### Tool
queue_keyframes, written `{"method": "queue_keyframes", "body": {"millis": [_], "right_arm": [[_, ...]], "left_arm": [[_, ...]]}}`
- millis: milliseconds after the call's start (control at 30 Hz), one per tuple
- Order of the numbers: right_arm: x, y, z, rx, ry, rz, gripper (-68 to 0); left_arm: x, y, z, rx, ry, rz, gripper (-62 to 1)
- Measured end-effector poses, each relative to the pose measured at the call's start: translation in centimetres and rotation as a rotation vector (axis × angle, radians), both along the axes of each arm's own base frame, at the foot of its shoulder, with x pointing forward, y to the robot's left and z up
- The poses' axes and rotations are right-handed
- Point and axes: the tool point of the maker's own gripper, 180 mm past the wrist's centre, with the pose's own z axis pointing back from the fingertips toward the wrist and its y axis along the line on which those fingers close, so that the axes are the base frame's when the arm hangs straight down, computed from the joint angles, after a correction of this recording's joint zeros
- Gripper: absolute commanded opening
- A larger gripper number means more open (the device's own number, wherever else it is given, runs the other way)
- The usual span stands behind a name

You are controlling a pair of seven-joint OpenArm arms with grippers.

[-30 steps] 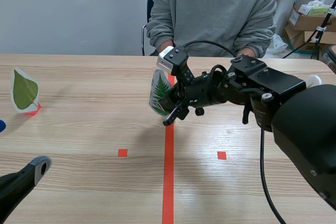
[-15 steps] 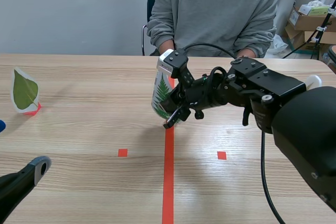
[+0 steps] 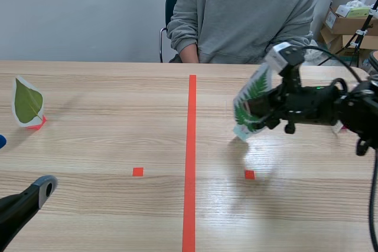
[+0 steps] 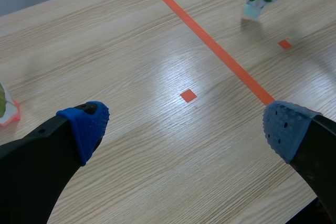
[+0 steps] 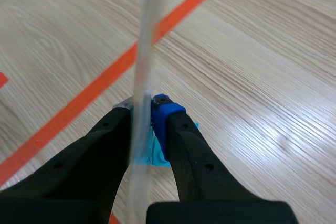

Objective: Do the leaf sorting experiment

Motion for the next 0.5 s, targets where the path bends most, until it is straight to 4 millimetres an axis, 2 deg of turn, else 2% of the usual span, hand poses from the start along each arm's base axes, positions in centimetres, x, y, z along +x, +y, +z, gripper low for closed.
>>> {"method": "queue_keyframes", "body": {"millis": [233, 500], "right_arm": [[-0.6, -7.4, 0.4, 0.028, -0.006, -0.224, -65.6], [-0.1, -18.1, 1.3, -0.007, -0.062, -0.655, -65.6]], "left_arm": [[0.0, 0.0, 0.0, 0.000, 0.000, 0.000, 1.4], [0.0, 0.0, 0.0, 0.000, 0.000, 0.000, 1.4]]}}
